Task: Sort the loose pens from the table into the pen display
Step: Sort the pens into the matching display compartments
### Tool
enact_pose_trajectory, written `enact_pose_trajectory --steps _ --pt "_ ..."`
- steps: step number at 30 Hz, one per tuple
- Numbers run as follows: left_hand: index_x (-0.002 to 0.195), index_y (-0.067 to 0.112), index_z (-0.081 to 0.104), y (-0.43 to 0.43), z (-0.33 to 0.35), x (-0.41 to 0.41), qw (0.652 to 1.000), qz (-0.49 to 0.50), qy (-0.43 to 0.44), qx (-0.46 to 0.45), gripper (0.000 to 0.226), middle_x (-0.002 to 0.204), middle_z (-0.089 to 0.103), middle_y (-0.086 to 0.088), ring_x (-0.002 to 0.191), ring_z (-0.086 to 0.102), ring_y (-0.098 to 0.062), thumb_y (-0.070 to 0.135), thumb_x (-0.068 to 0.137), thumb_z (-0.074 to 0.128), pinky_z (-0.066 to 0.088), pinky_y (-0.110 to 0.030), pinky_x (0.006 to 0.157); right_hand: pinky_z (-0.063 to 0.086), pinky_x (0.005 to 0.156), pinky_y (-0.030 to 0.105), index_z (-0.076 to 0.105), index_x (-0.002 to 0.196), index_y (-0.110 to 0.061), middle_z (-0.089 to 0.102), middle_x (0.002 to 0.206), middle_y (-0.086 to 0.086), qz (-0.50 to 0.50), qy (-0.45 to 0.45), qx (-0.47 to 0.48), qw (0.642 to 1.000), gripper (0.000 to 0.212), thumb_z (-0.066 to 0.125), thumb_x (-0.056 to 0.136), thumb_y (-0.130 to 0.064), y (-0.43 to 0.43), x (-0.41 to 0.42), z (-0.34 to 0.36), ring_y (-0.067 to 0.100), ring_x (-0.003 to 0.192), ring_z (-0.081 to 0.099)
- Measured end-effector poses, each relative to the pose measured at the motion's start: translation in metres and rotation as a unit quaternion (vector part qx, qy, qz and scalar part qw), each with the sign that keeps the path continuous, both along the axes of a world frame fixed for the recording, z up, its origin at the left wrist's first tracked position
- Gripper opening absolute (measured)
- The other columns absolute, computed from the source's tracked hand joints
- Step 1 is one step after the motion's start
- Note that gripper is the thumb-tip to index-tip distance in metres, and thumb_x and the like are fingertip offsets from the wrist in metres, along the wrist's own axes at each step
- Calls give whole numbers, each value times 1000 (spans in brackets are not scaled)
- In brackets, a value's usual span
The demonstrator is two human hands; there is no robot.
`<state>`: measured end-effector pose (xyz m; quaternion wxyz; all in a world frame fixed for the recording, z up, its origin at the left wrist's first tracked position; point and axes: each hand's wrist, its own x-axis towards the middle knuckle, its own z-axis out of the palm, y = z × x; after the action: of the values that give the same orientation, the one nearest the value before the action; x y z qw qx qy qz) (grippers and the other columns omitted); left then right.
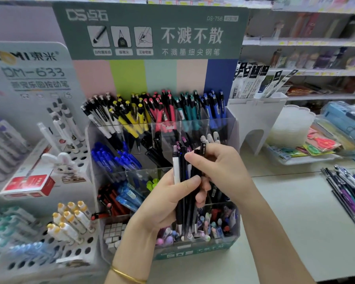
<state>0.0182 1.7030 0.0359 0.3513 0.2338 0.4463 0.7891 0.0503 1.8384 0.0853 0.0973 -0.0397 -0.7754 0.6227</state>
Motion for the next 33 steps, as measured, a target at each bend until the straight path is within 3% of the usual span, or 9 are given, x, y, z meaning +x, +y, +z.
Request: enact_pose_trajectory --steps 5,8,12,17,21,25,33 --pt "109 -2 57 -15 2 4 999 29 -15 -34 27 81 64 -14 64 62 -20 21 97 51 52 -27 58 37 40 23 54 74 5 49 48 9 -8 7 -26 1000 34 67 88 -24 -7 -9 -9 23 36 45" --pt "110 -2 59 -27 6 4 996 51 -21 -68 34 80 66 -17 62 65 -23 26 95 48 54 -28 52 33 39 19 58 81 2 51 53 4 -10 14 -43 999 26 65 89 -21 -13 -17 -10 13 40 42" --pt "105 4 59 -44 8 3 994 52 12 -98 33 76 65 -14 54 62 -20 35 96 51 52 -28 48 30 35 18 61 87 -7 52 56 0 81 -15 -60 995 11 69 85 -14 -22 -23 -1 11 38 41" --pt "110 4 53 -56 7 -2 996 37 -10 -85 37 72 60 -12 48 54 -18 35 91 50 47 -29 49 27 35 20 70 101 -18 53 64 7 146 -36 -44 988 18 70 84 -12 -34 -29 4 12 40 36" --pt "112 4 51 -61 8 -3 996 27 -12 -86 38 71 61 -11 50 57 -18 35 90 51 48 -29 49 24 35 20 69 91 -12 55 60 5 141 -58 -42 987 10 72 82 -15 -40 -40 2 11 37 35" --pt "114 1 51 -62 9 -7 995 36 5 -89 43 73 63 -12 52 61 -19 36 90 52 52 -29 47 22 34 18 65 80 -17 52 57 2 131 -47 -80 987 7 69 84 -13 -42 -44 0 10 34 33" --pt "102 2 59 -64 14 -14 993 77 2 -84 35 87 70 -19 55 67 -20 32 94 42 56 -28 48 28 31 16 58 88 -9 54 58 1 37 46 -108 992 9 57 94 -16 -30 -48 8 7 36 38"
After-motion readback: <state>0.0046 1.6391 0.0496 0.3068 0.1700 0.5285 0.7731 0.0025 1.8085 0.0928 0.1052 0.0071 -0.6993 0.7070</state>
